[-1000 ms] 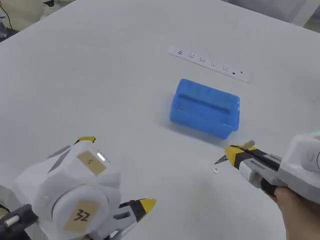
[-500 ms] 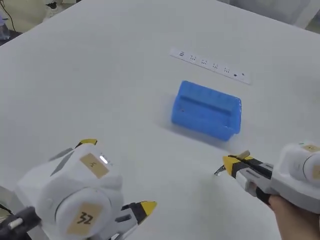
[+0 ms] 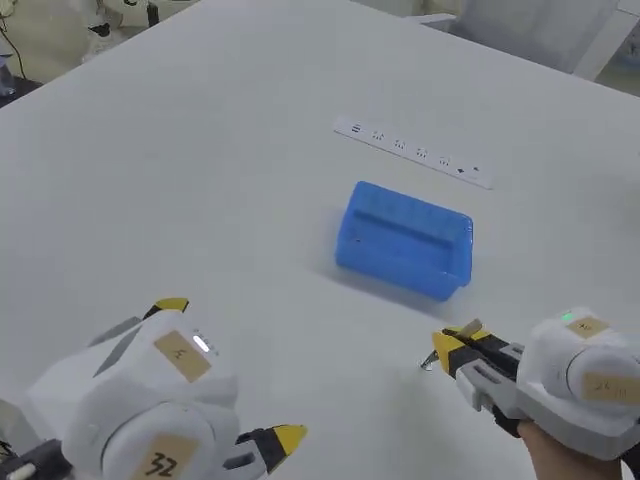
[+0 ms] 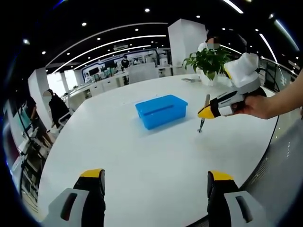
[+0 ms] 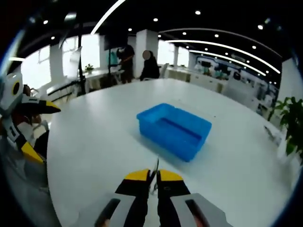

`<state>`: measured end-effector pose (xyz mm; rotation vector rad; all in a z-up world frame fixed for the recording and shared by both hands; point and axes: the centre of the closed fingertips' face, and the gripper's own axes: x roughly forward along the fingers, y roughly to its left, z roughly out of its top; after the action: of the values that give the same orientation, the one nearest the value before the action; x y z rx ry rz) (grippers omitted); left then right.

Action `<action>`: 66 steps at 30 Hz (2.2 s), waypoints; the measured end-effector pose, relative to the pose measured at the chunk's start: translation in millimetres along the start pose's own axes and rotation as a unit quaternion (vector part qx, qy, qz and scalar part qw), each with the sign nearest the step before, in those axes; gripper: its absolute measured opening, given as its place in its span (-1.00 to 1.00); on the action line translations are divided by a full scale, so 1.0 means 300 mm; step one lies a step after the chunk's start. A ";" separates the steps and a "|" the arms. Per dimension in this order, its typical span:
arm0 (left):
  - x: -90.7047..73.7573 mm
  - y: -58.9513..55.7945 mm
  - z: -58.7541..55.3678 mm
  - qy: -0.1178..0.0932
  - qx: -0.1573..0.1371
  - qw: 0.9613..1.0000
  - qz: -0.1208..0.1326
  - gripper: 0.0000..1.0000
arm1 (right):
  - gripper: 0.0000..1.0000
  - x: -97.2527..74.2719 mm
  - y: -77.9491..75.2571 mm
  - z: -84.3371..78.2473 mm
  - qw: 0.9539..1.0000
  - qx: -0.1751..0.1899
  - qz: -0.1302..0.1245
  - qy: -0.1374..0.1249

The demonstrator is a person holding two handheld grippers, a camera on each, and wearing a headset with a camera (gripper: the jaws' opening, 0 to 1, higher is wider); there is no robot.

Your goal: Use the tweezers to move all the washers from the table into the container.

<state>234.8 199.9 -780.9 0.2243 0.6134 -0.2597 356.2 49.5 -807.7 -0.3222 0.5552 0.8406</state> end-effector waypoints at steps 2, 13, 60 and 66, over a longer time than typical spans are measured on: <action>-0.001 0.001 0.001 -0.001 0.000 1.000 0.000 0.83 | -0.97 0.001 -0.002 0.002 1.000 -0.004 -0.003 0.001; -0.003 0.005 0.002 -0.003 -0.004 1.000 0.002 0.83 | -0.96 -0.012 -0.025 0.048 0.998 0.060 0.004 0.004; 0.004 -0.001 -0.010 0.008 -0.006 1.000 -0.005 0.82 | -0.96 0.214 -0.207 0.231 0.999 0.026 -0.010 -0.017; 0.005 -0.001 -0.014 0.012 -0.005 1.000 -0.005 0.81 | -0.96 0.234 -0.213 0.206 1.000 0.025 -0.012 -0.007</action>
<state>233.7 200.6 -785.2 0.2155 0.6388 -0.2631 464.1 81.5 -794.9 -0.2766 0.5572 0.8030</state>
